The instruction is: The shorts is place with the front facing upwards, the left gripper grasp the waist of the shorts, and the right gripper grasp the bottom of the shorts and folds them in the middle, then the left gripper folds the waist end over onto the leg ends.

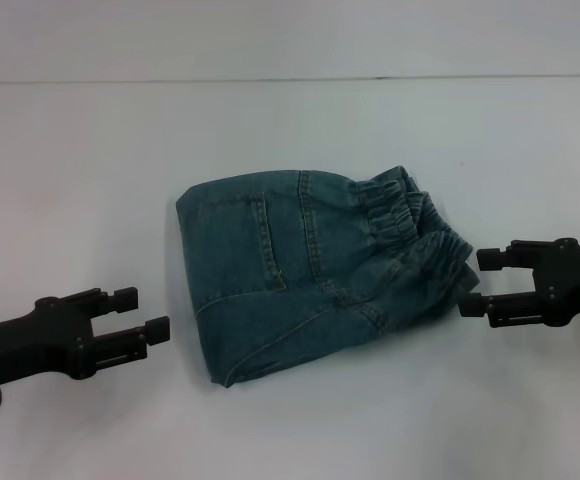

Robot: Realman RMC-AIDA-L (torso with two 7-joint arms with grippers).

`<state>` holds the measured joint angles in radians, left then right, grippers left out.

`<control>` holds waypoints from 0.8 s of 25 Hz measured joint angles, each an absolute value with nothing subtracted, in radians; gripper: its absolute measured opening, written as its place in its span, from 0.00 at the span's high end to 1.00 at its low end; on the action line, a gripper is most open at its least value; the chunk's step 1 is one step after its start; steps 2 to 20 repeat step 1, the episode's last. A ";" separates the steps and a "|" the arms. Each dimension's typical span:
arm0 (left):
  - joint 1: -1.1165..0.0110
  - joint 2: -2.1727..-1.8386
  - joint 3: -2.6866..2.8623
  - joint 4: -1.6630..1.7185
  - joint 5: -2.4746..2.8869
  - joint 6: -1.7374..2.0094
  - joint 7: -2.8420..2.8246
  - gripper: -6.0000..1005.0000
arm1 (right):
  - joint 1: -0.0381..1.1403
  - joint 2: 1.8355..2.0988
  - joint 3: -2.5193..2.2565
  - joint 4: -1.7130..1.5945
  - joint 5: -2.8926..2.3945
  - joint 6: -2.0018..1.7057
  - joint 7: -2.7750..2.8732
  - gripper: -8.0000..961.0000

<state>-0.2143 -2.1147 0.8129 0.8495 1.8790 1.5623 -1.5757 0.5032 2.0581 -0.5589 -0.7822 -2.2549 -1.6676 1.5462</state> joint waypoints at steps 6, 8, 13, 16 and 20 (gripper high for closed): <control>-0.216 -2.115 0.813 0.848 1.880 1.562 -1.575 0.25 | 0.503 2.059 -0.560 -0.782 -2.255 -1.664 1.545 0.07; -0.216 -2.115 0.813 0.848 1.880 1.562 -1.575 0.25 | 0.503 2.059 -0.560 -0.782 -2.255 -1.664 1.545 0.07; -0.216 -2.115 0.813 0.848 1.880 1.562 -1.575 0.25 | 0.503 2.059 -0.560 -0.782 -2.255 -1.664 1.545 0.07; -0.216 -2.115 0.813 0.848 1.880 1.562 -1.575 0.25 | 0.503 2.059 -0.560 -0.782 -2.255 -1.664 1.545 0.07; -0.216 -2.115 0.813 0.848 1.880 1.562 -1.575 0.25 | 0.503 2.059 -0.560 -0.782 -2.255 -1.664 1.545 0.07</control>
